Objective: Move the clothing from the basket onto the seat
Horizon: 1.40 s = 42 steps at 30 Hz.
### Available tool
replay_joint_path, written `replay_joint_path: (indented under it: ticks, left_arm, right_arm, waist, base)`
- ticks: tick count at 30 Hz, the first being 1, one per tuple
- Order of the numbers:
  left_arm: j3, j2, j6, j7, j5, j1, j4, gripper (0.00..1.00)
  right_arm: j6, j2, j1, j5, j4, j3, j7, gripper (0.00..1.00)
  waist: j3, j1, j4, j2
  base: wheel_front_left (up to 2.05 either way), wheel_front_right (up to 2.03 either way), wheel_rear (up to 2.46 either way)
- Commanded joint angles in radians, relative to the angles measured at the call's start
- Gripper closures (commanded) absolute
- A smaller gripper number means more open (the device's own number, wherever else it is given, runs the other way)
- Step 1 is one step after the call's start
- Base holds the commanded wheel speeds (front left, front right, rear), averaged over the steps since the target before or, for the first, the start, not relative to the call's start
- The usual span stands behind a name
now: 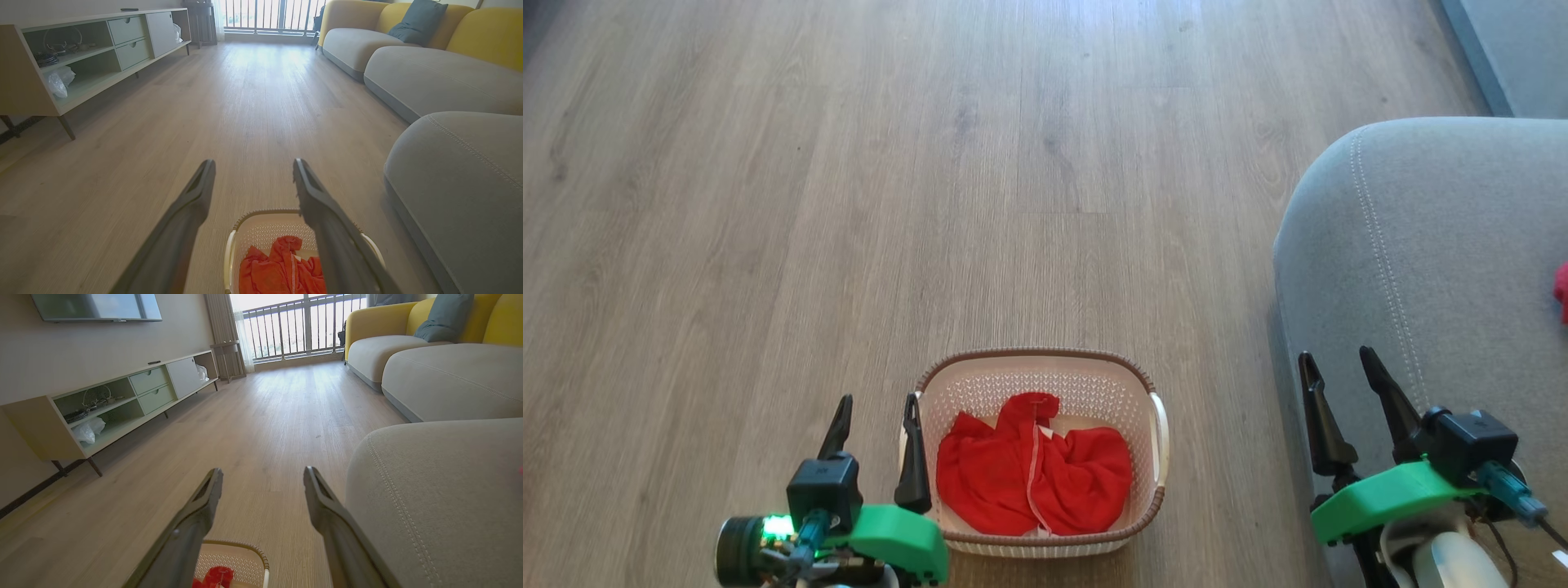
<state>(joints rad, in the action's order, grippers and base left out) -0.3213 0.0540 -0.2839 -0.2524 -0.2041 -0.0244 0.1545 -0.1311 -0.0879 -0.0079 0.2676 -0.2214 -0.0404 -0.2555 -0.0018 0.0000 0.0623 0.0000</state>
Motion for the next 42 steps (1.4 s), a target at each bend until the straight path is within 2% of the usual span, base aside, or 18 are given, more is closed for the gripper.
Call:
replay_joint_path:
  ticks: [1, 15, 25, 31, 37, 42]
  left_arm:
    - [0.029, -0.004, 0.002, -0.009, 0.000, 0.037, -0.027, 0.00]
    - [0.022, -0.004, 0.005, -0.009, -0.008, 0.037, -0.023, 0.00]
    - [-0.004, -0.004, 0.022, -0.009, -0.031, 0.041, -0.011, 0.00]
    - [-0.040, -0.004, 0.037, -0.009, -0.038, 0.092, -0.003, 0.00]
    - [-0.075, -0.004, 0.048, -0.009, -0.025, 0.183, 0.051, 0.00]
    - [-0.102, -0.004, 0.070, -0.009, 0.039, 0.293, 0.183, 0.00]
  right_arm:
    - [0.000, 0.000, -0.035, 0.001, 0.029, -0.021, -0.006, 0.00]
    - [0.000, -0.005, -0.037, -0.014, 0.022, -0.014, -0.006, 0.00]
    - [0.000, -0.001, -0.047, -0.073, -0.017, 0.062, -0.006, 0.00]
    - [0.000, 0.008, -0.089, -0.127, -0.032, 0.142, -0.006, 0.00]
    - [0.000, 0.016, -0.143, -0.125, 0.004, 0.146, -0.006, 0.00]
    - [0.000, 0.009, -0.183, -0.112, 0.062, 0.120, -0.006, 0.00]
  waist:
    - [0.000, 0.0000, -0.001, 0.0000]
    - [-0.005, 0.0000, -0.017, 0.0000]
    - [0.033, 0.0000, -0.043, 0.0000]
    - [0.154, 0.0000, -0.076, 0.0000]
    - [0.315, 0.0000, -0.134, 0.0000]
    - [0.472, 0.0000, -0.185, 0.0000]
  base:
    - [0.00, 0.00, 0.00]
    - [0.00, 0.00, 0.00]
    - [0.00, 0.00, 0.00]
    - [0.00, 0.00, 0.00]
    - [0.00, 0.00, 0.00]
    - [0.00, 0.00, 0.00]
